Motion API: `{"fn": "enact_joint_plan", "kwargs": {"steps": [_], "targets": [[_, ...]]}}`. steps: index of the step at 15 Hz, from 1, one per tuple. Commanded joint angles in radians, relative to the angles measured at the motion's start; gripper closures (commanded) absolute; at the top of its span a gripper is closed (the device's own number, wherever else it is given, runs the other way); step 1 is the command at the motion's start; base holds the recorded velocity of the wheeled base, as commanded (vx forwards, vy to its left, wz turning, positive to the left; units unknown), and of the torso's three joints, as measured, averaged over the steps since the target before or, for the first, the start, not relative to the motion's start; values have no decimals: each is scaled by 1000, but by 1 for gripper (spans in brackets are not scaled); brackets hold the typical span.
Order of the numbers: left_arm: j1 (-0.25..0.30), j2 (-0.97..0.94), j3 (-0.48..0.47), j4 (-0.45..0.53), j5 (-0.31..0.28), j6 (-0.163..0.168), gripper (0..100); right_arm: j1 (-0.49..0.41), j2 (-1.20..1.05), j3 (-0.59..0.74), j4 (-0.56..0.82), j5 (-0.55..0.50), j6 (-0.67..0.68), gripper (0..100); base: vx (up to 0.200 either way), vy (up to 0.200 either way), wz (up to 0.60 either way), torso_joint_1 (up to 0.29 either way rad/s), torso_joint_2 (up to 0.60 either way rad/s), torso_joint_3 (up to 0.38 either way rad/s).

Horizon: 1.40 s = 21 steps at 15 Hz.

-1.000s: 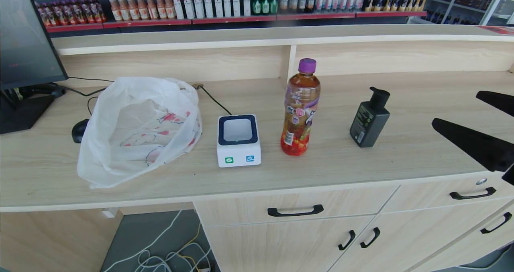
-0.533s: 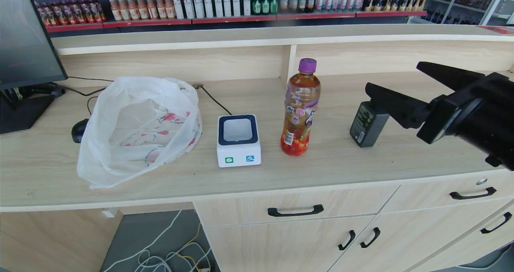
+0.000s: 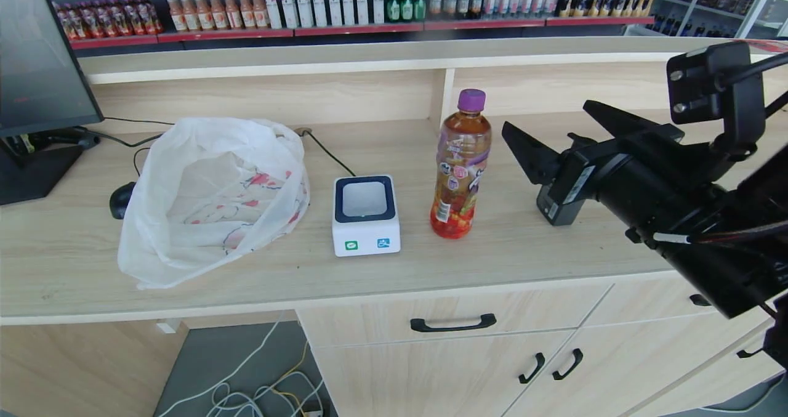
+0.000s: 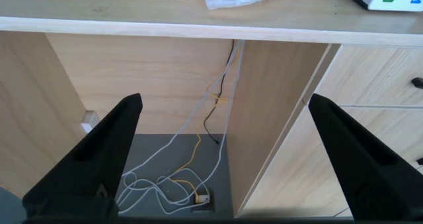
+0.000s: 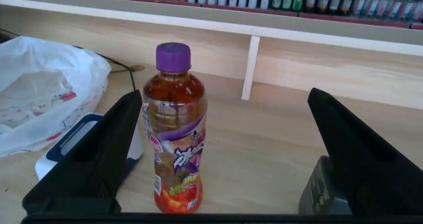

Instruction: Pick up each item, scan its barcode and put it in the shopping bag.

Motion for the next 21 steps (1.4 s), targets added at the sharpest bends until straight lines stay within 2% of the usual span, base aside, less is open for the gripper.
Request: {"fn": "enact_joint_plan", "kwargs": {"steps": [1,8,21], "targets": [[0,0,0,0,0,0,0,1,59,9,-20,-1,-2,0,0,0,0,0,0,0],[0,0,0,0,0,0,0,-1,226,58,-264,-3,0,0,0,0,0,0,0,0],[0,0,0,0,0,0,0,-25,349,11,-287,-3,75,0,0,0,0,0,0,0]]}}
